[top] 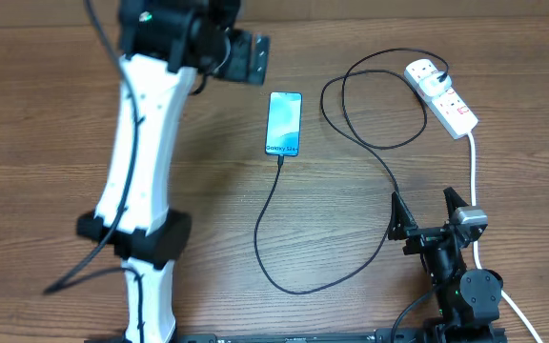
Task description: Plug charger to phone and switch on socket
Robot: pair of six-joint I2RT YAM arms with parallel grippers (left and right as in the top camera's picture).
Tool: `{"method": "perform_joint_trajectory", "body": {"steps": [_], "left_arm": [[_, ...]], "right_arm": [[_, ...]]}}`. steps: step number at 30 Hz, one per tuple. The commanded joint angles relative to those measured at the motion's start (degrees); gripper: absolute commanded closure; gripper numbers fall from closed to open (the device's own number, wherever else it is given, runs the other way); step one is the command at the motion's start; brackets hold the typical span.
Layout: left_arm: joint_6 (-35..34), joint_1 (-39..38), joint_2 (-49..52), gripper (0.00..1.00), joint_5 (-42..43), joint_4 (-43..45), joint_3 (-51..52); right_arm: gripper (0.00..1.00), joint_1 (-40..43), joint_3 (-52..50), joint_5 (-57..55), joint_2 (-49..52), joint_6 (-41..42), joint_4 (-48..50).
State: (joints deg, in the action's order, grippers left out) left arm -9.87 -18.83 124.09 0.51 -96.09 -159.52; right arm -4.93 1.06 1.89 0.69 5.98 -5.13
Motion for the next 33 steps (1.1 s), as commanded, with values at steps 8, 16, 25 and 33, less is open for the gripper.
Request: {"method": "perform_joint_trajectory", "body": {"steps": [8, 16, 25, 33], "left_arm": [[0.44, -0.04, -14.64, 0.00, -3.82, 6.14, 19.69], [-1.90, -0.39, -18.56, 0.00, -3.28, 8.24, 28.52], [-2.60, -0.39, -28.70, 0.00, -2.69, 19.91, 49.96], [-2.58, 0.00, -42.66, 0.00, -1.99, 35.34, 71.89]], "right_arm": [[0.00, -0.26, -0.61, -0.74, -0.52, -0.26, 0.33], [0.00, -0.26, -0.61, -0.74, -0.52, -0.26, 0.33], [0.00, -0.26, -0.61, -0.74, -0.52, -0.26, 0.33], [0.00, -0.26, -0.61, -0.74, -0.52, -0.26, 0.33]]}}
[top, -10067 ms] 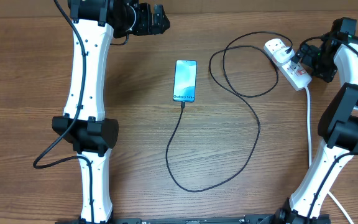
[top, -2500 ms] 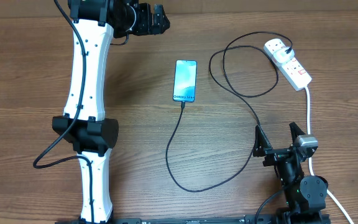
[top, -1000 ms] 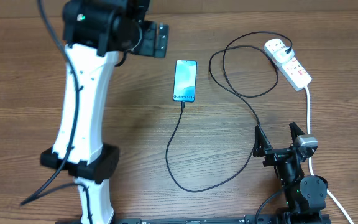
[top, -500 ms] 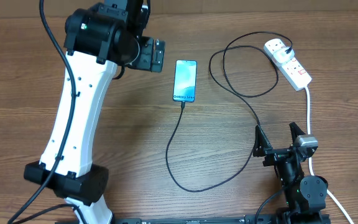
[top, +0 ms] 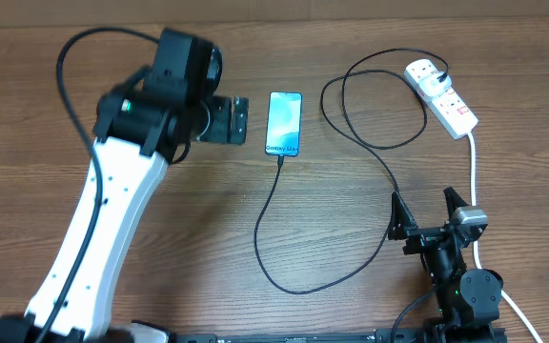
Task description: Plug charger to phone and switch on socket
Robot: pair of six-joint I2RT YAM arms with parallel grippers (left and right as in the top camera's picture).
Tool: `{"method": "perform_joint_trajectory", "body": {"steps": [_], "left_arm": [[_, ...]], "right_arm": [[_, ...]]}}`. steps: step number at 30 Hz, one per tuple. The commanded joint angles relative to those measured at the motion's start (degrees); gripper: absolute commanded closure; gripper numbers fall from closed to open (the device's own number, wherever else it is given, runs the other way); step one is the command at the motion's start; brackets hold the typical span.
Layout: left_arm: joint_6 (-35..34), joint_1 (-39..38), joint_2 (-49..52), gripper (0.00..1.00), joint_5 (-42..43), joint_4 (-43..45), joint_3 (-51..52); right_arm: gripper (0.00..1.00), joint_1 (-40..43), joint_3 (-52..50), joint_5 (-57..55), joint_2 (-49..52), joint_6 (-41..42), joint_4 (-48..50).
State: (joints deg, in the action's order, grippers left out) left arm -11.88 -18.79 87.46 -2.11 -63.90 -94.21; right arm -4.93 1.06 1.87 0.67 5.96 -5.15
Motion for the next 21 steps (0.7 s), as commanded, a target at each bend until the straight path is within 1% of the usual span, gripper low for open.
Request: {"method": "perform_joint_trajectory", "body": {"steps": [1, 2, 6, 11, 17, 21], "left_arm": [[-0.57, 0.15, -7.65, 0.01, 0.63, 4.48, 8.98], [-0.59, 0.50, -9.86, 0.00, 0.66, 5.77, 12.13], [-0.57, 1.51, -16.33, 0.00, 0.63, 6.47, 19.85], [-0.57, 3.08, -23.15, 0.00, 0.63, 6.47, 25.90], [-0.57, 6.78, -30.86, 0.00, 0.63, 7.63, 31.63], [-0.55, 8.87, -35.87, 0.00, 0.63, 12.24, 37.92]], "right_arm": [[0.00, -0.26, -0.61, -0.72, -0.50, -0.24, 0.35], [0.00, -0.26, -0.61, -0.72, -0.50, -0.26, 0.35], [0.00, -0.26, -0.61, -0.72, -0.50, -0.24, 0.35], [0.00, -0.26, -0.61, -0.72, -0.50, -0.24, 0.35], [0.00, -0.26, -0.61, -0.74, -0.50, -0.24, 0.35], [0.00, -0.26, -0.61, -0.74, -0.50, -0.24, 0.35]]}}
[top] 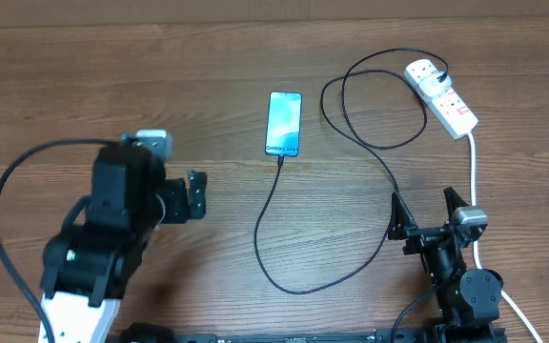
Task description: Plug charger to phone and switch on socket
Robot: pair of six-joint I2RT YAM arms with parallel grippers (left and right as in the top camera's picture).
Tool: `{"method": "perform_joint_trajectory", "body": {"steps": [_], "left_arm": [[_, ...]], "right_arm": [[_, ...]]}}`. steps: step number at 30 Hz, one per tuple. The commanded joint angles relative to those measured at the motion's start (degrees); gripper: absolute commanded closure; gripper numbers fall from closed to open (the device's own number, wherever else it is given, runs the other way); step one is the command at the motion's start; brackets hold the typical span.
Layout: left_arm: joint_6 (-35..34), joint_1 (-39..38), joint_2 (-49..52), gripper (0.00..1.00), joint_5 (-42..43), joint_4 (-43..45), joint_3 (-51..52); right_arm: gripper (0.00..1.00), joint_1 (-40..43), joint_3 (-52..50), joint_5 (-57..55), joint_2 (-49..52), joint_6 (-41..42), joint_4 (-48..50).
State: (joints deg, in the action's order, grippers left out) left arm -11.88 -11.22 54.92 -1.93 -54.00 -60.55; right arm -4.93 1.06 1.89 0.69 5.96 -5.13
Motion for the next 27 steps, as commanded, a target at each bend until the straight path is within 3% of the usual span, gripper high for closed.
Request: {"method": "perform_joint_trajectory", "body": {"steps": [1, 6, 14, 19, 27], "left_arm": [[-0.55, 1.51, -5.35, 0.00, 0.48, 5.31, 7.21], [-0.52, 1.49, -14.23, 0.00, 1.86, 19.04, 20.87], [-0.55, 1.49, -27.10, 0.00, 2.05, 34.05, 36.39], [-0.33, 1.51, -32.96, 0.00, 3.04, 39.52, 42.12], [3.78, 1.53, -39.71, 0.00, 2.97, 40.19, 43.56]], "right_arm": [[0.00, -0.26, -0.61, -0.74, -0.52, -0.24, 0.33], [0.00, -0.26, -0.61, -0.74, -0.52, -0.24, 0.33], [0.00, -0.26, -0.61, -0.74, -0.52, -0.24, 0.33], [0.00, -0.26, -0.61, -0.76, -0.52, -0.26, 0.33], [0.00, -0.26, -0.61, -0.74, -0.52, -0.24, 0.33]]}}
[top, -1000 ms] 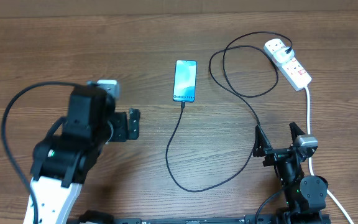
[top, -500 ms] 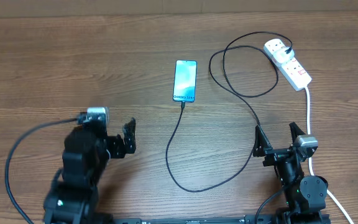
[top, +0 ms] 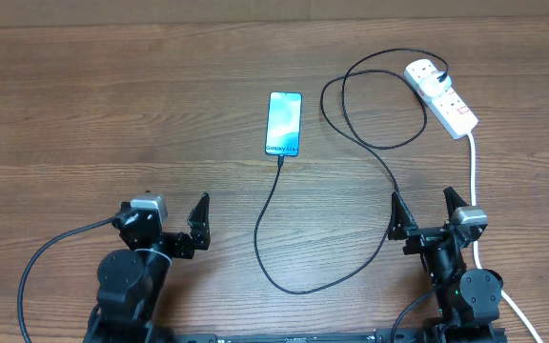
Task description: Plug charger to phone and switch on socket
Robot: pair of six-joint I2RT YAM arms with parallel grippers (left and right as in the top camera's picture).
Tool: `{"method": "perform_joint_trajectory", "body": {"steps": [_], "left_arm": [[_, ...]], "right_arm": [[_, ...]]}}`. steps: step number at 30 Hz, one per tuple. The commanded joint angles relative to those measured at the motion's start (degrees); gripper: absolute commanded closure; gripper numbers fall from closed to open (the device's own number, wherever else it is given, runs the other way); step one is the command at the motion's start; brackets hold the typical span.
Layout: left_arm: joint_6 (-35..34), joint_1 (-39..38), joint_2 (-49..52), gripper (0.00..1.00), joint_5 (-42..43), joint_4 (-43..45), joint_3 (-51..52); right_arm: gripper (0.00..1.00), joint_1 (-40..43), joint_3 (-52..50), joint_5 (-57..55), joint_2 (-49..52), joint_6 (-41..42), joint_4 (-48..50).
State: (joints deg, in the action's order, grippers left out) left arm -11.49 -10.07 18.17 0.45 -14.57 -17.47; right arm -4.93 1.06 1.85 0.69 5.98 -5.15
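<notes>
A phone (top: 285,123) with a lit blue screen lies face up in the middle of the table. A black charger cable (top: 284,257) runs from its near end, loops toward me and curls up to a plug in the white socket strip (top: 440,95) at the far right. My left gripper (top: 165,222) rests at the near left edge, open and empty. My right gripper (top: 421,213) rests at the near right edge, open and empty. Both are far from the phone.
The strip's white lead (top: 475,181) runs down the right side past the right gripper. A black arm cable (top: 41,257) loops at the near left.
My left arm has drawn back from the middle left of the table to its rest at the near left edge. The phone, cable, strip and right arm have not moved.
My left arm reached far over the table with its gripper just left of the phone's top. Then the gripper sat lower beside the phone, then at mid table, and now rests at the near edge. The cable stayed in the phone throughout.
</notes>
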Motion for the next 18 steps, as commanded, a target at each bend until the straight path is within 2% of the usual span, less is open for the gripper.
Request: {"method": "perform_joint_trajectory", "body": {"steps": [1, 9, 18], "left_arm": [[4.37, 0.37, -3.69, 0.00, 0.59, 1.18, 0.52], [5.05, 2.99, -6.95, 0.00, -1.42, 2.67, 2.99], [5.09, 4.59, -12.04, 0.00, -2.45, 11.17, 9.07]], "right_arm": [[0.00, -0.26, -0.61, -0.70, -0.52, -0.26, 0.35], [0.00, -0.26, -0.61, -0.72, -0.52, -0.28, 0.35], [0.00, -0.26, -0.61, -0.70, -0.52, -0.26, 0.35]]}}
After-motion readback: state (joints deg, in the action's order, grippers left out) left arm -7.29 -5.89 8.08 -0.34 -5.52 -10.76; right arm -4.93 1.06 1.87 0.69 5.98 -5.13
